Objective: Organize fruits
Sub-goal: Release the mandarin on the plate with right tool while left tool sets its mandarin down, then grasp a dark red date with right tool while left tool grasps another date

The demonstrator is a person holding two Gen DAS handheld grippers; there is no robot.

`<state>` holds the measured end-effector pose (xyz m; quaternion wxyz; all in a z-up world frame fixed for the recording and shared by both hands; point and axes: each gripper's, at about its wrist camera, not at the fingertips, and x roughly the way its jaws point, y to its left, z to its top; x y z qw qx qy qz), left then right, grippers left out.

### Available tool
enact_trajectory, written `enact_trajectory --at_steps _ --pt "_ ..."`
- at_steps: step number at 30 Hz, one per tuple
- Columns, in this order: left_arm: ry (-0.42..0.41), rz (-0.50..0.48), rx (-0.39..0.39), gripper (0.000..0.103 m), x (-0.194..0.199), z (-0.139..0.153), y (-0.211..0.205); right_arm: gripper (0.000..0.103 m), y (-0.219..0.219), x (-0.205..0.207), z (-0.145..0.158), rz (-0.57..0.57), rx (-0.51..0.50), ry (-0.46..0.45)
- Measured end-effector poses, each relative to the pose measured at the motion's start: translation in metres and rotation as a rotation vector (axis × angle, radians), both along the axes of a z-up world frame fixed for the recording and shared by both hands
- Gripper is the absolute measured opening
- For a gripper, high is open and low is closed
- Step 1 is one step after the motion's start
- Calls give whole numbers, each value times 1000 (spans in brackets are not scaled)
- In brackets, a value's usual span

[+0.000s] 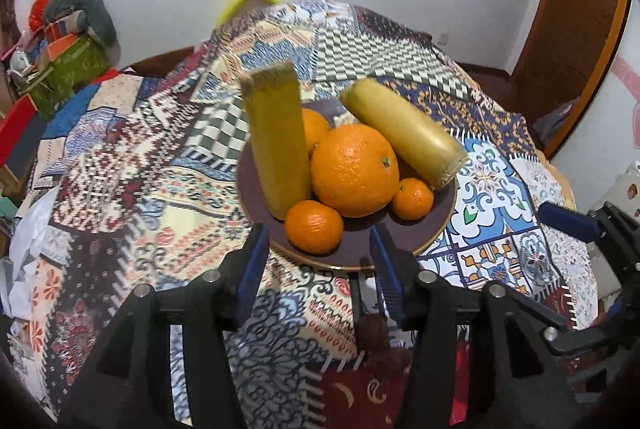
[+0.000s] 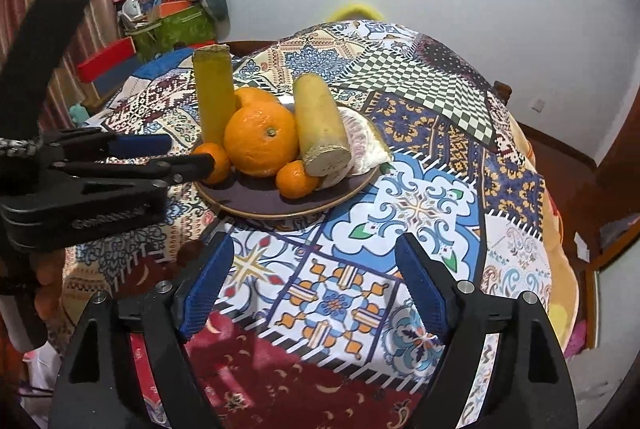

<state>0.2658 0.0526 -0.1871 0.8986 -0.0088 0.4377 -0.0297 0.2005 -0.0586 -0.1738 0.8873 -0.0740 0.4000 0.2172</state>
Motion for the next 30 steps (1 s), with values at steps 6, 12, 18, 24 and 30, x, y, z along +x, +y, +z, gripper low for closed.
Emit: enact_trajectory --at_steps 6,12,18,24,30 --pt "-39 31 0 53 -32 19 15 81 7 -9 4 14 18 19" --pt "-57 56 7 57 -66 27 30 81 16 -18 7 45 29 40" --pt "-45 70 -5 58 -87 22 40 81 28 -23 0 70 54 75" --pt "-11 87 -23 58 -99 7 51 69 40 -24 -10 107 65 112" --pt "6 109 -55 58 -108 -2 60 55 58 -26 -21 163 49 158"
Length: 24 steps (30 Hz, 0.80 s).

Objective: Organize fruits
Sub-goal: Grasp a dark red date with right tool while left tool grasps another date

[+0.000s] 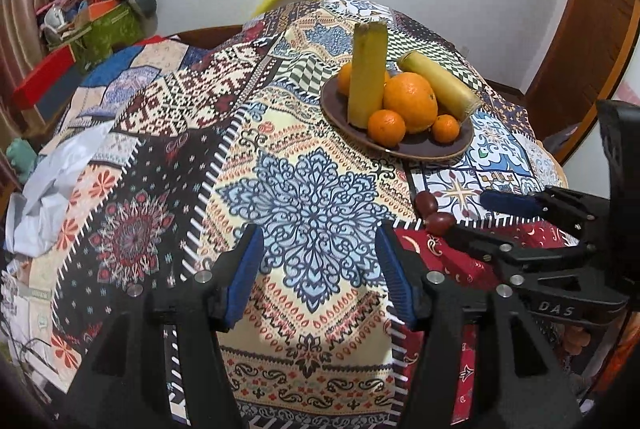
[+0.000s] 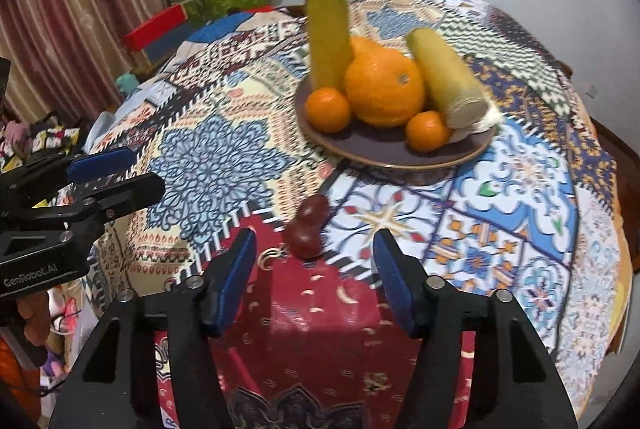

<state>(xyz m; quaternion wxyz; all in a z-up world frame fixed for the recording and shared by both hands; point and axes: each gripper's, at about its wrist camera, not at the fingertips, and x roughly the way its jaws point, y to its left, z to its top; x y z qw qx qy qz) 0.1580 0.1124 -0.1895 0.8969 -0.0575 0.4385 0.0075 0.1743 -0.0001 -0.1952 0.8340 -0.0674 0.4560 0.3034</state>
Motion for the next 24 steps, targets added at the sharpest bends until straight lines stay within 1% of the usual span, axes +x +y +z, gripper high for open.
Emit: enact_trajectory --at_steps 3,4,7,8,10,12,18,21,24 --pt "9 3 -9 58 -1 -3 0 48 7 0 -6 8 -20 6" --pt "12 2 -9 58 -1 -4 -1 42 9 1 -9 10 -30 8" --pt "13 -7 -3 58 0 -4 -5 33 9 4 -15 11 -28 34" --pt "13 -11 -3 58 1 -4 -7 31 7 4 -16 10 -26 37" --pt "13 -16 -4 58 3 -4 -9 22 4 4 -16 11 -8 39" --pt "18 -24 -3 58 7 -5 -15 22 -1 5 -14 15 23 52" --pt "38 -64 -4 58 21 -9 -36 22 -22 5 0 -9 58 10" --pt "48 -87 -8 58 30 -12 -48 22 -34 7 6 -30 54 -20" --pt "58 -106 -15 58 40 -17 -59 22 -48 11 9 -57 60 -31"
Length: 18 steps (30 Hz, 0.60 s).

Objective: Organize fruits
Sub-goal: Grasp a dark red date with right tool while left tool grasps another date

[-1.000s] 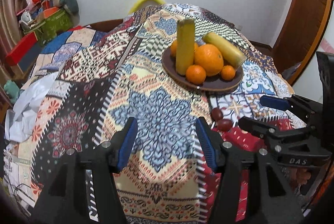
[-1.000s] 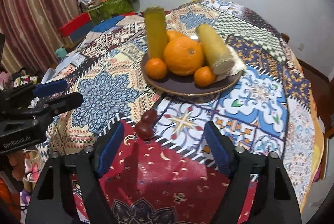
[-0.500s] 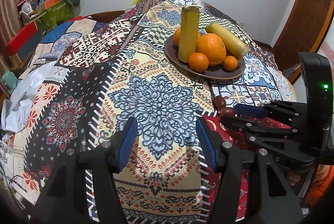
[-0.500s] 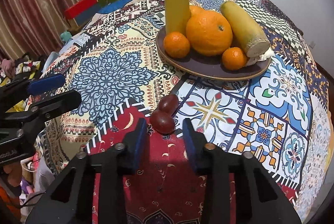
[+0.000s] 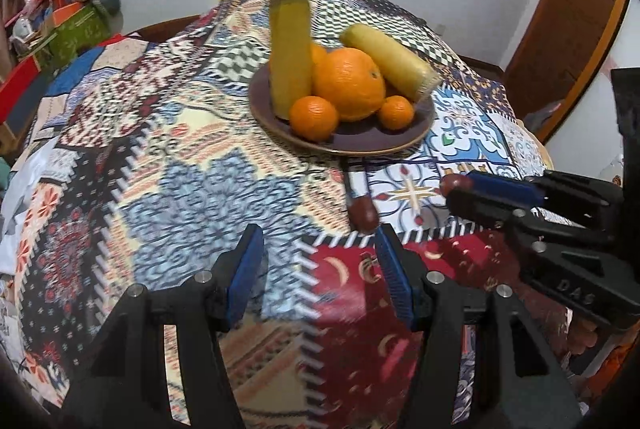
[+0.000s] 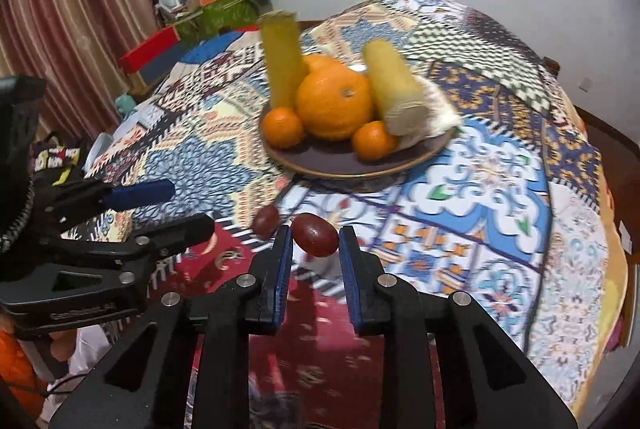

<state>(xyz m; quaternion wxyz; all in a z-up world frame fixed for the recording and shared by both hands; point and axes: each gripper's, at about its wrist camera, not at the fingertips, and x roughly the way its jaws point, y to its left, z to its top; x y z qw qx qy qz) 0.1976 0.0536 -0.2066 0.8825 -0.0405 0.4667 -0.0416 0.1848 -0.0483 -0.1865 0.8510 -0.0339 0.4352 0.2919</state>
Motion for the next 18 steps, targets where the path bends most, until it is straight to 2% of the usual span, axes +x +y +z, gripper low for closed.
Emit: enact_trajectory --at_steps 9,14,16,18 --pt "48 -41 -2 48 23 -19 -22 22 -24 9 -2 -40 8 -2" --pt "60 -28 -12 33 31 -28 -24 22 -28 11 -3 -37 16 -1" --pt "61 -36 -28 20 32 -28 -24 22 -28 12 -3 -35 18 -1" --pt "55 -48 -34 17 31 -27 -25 22 -28 14 -3 -34 19 0"
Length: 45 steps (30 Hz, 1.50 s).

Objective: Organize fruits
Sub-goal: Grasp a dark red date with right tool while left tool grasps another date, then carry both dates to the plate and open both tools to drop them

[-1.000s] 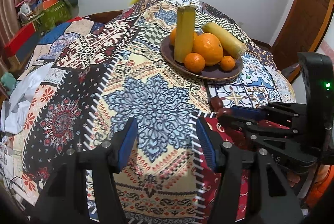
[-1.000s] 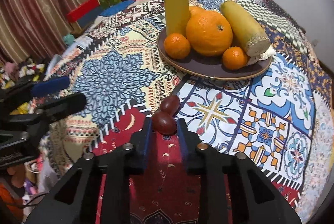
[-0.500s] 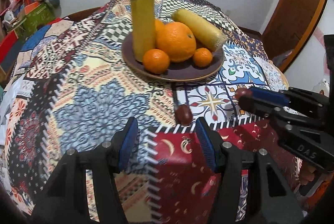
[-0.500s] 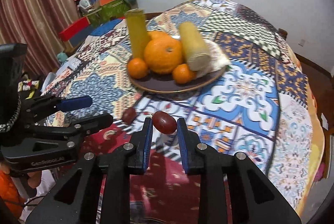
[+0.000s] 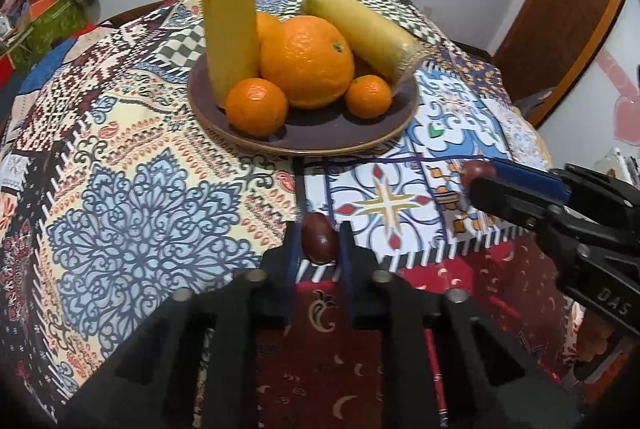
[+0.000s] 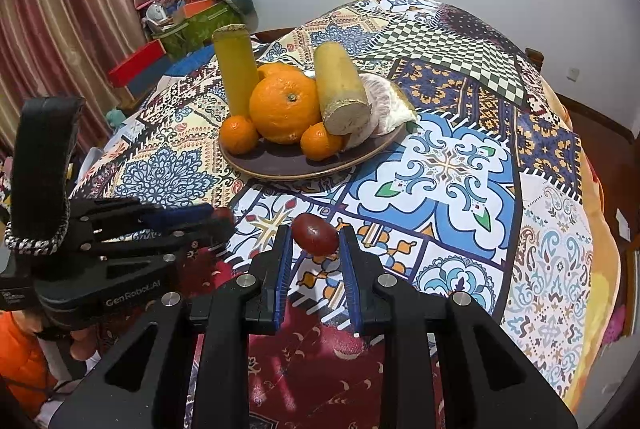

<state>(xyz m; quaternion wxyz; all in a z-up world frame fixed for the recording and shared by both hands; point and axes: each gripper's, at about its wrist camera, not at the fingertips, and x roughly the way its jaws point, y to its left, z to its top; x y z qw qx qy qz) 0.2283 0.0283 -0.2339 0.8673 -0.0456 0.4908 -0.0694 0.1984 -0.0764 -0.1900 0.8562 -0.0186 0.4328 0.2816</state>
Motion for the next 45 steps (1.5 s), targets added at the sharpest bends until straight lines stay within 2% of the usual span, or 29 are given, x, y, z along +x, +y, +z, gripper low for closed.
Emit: enact_trajectory --at_steps 7,17,26,39,45 --pt "-36 7 6 16 -4 13 4 22 7 4 4 16 9 -15" --pt "-137 28 5 16 17 44 15 22 24 21 12 45 20 -47" --pt "-140 5 6 16 31 37 7 22 33 35 3 63 10 -38" --pt "-93 1 20 17 38 20 8 22 34 41 -8 74 -3 -14" --pt "-98 7 37 26 37 19 5 22 34 41 -9 79 -12 -11"
